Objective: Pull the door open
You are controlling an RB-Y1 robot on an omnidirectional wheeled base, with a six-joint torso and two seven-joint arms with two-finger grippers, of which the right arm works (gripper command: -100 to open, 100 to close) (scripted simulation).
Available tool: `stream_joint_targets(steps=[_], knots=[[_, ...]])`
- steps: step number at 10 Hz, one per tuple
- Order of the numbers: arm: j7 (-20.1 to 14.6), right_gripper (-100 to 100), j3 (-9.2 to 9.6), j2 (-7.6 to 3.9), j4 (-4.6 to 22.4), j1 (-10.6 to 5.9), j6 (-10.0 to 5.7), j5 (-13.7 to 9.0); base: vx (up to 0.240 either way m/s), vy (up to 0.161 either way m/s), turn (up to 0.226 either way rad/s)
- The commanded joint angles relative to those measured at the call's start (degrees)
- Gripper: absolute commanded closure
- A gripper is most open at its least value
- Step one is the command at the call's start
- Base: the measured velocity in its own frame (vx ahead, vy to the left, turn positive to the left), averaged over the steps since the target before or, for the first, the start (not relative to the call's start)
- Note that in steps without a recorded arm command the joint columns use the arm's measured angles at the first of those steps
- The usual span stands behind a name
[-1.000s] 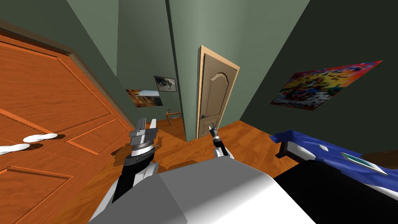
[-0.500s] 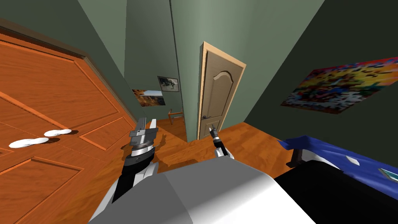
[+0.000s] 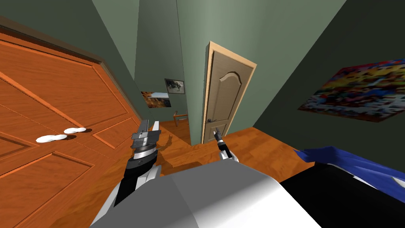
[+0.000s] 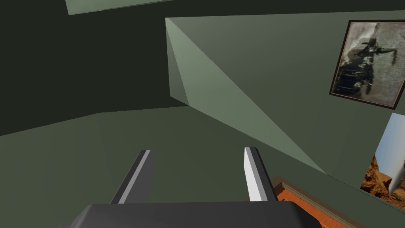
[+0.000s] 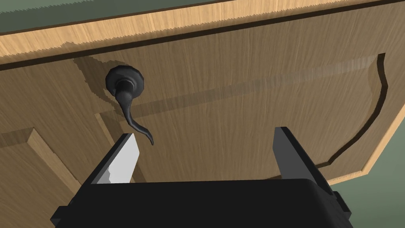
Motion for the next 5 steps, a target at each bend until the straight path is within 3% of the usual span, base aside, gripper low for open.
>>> stream_joint_targets(steps=[1, 5], knots=[[0.19, -100, 0.2, -0.75, 2.62, -0.99, -0.16, -0.67, 0.079, -0.076, 0.115], [0.71, -100, 0.75, -2.43, 8.33, -2.88, -0.51, -2.15, 0.068, -0.081, 0.125]])
